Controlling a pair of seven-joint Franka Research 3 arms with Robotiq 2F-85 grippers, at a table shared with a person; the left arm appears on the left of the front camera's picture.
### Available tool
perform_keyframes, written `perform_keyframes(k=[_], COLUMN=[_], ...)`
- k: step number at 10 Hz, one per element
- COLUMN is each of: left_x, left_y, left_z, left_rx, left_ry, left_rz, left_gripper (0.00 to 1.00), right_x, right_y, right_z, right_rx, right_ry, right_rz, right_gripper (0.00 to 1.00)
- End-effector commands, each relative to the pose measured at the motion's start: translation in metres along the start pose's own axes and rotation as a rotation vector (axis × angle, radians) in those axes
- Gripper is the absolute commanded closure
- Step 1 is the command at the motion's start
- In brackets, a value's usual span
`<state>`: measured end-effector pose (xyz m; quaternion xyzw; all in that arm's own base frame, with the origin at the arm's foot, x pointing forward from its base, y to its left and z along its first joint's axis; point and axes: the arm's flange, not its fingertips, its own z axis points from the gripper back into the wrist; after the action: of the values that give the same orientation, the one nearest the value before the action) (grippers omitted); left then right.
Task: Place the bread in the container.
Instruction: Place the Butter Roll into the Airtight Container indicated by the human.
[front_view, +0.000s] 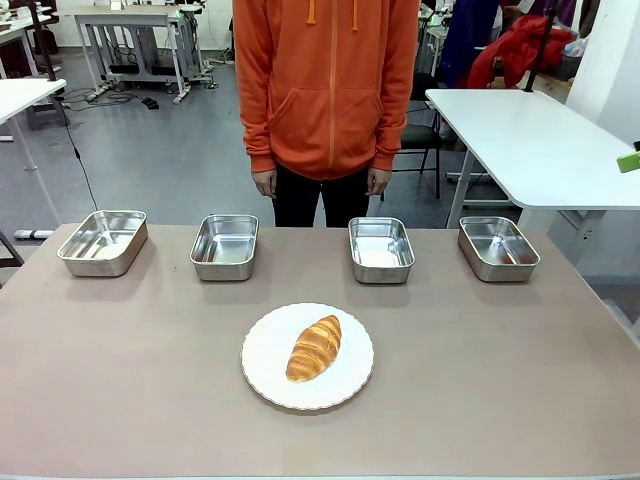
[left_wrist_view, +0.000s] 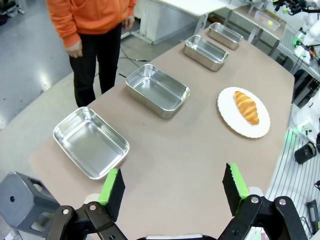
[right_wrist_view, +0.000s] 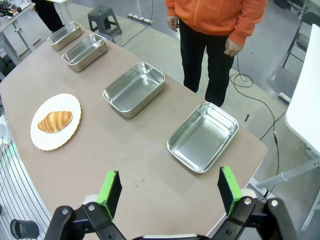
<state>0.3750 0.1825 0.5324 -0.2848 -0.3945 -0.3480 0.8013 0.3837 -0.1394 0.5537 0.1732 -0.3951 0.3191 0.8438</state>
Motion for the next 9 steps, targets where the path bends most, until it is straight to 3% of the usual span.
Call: perform_keyframes(k=[1, 9], left_x=[0.0013, 0.0013], left_y=[-0.0018, -0.0018], left_z=[0.0009, 0.0009], left_rx=[-0.006, -0.006], left_ry=[-0.015, -0.015], left_rz=[-0.007, -0.007], left_gripper=[0.00, 0.00], right_x=[-0.0002, -0.0002], right_y=[-0.0024, -0.0024], right_z=[-0.0004, -0.0004], right_rx=[0.007, 0.007], right_ry=[-0.025, -0.025], right_rz=[0.022, 0.022], right_gripper=[0.00, 0.00])
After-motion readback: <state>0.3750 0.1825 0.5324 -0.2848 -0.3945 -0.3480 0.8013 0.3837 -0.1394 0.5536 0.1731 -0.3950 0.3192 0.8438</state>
